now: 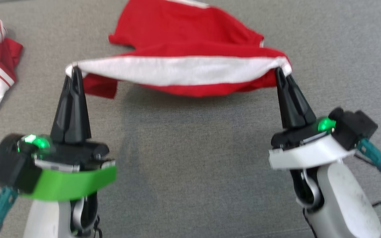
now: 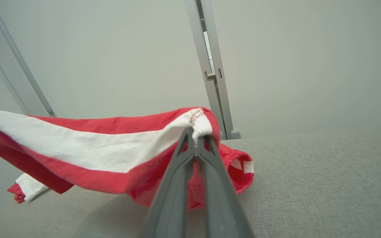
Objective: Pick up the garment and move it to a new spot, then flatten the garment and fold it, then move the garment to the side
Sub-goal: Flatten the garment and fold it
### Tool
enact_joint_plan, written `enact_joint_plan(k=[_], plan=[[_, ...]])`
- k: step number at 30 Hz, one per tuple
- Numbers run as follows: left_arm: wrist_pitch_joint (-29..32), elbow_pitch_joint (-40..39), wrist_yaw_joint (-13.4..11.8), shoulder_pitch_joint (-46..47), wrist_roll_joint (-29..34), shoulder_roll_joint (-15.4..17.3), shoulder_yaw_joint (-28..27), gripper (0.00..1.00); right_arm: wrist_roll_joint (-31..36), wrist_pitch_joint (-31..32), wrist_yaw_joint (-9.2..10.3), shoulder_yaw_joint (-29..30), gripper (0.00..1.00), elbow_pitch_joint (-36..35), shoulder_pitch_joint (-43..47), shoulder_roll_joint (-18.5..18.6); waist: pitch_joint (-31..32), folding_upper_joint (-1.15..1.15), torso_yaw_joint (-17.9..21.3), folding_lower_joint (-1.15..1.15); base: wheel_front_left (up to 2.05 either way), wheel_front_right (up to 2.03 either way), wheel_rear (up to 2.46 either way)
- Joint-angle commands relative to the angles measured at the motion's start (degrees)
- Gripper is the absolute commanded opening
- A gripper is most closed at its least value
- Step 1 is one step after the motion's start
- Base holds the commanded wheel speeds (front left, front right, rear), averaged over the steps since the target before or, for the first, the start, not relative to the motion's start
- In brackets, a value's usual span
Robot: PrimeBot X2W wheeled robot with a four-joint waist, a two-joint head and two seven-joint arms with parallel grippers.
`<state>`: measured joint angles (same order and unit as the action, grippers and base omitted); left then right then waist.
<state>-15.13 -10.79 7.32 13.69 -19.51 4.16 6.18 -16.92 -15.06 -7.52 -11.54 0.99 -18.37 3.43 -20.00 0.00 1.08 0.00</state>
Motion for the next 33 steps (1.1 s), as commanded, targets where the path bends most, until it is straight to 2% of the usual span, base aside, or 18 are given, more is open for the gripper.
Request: enact_joint_plan(k=[1,9,13,16,19,25,33], plan=[[-0.02,-1.59,0.17,-3.33,0.55,-0.27,0.02,0.0,-0.28,-0.16,0.06,-0.12,0.0,-1.31,3.21,0.0,6.18,0.0,0.62,0.0,0.0,0.0,0.0],[-0.02,-10.23,-0.71,-17.0,2.22,-0.7,1.43,0.0,-1.39,-0.17,0.06,-1.27,0.0,-8.89,15.83,2.23,12.26,0.0,2.59,0.0,0.0,0.0,0.0],[0.93,-13.21,-1.25,-21.67,3.0,-0.22,2.57,0.0,-1.12,0.18,0.06,-0.44,0.0,-12.05,21.5,3.62,13.47,0.0,3.07,0.0,0.0,0.0,0.0],[2.67,-13.32,-1.26,-23.53,2.13,0.08,3.09,0.0,-2.31,0.99,0.06,-0.28,0.0,-12.42,24.42,3.27,13.66,0.0,3.25,0.0,0.0,0.0,0.0],[4.21,-10.24,-1.08,-23.31,1.17,0.76,3.16,0.0,-3.04,1.34,0.06,-1.08,0.0,-9.73,25.28,2.96,13.06,0.0,3.44,0.0,0.0,0.0,0.0],[4.07,0.18,-0.36,-16.13,-0.36,2.79,4.08,0.0,-3.84,0.68,0.06,-1.32,0.0,-0.38,21.64,1.08,10.36,0.0,3.21,0.0,0.0,0.0,0.0],[3.99,15.16,0.01,1.31,-0.34,4.81,7.66,0.0,-4.78,-0.1,0.06,0.78,0.0,9.19,13.0,-0.37,3.99,0.0,3.58,0.0,0.0,0.0,0.0]])
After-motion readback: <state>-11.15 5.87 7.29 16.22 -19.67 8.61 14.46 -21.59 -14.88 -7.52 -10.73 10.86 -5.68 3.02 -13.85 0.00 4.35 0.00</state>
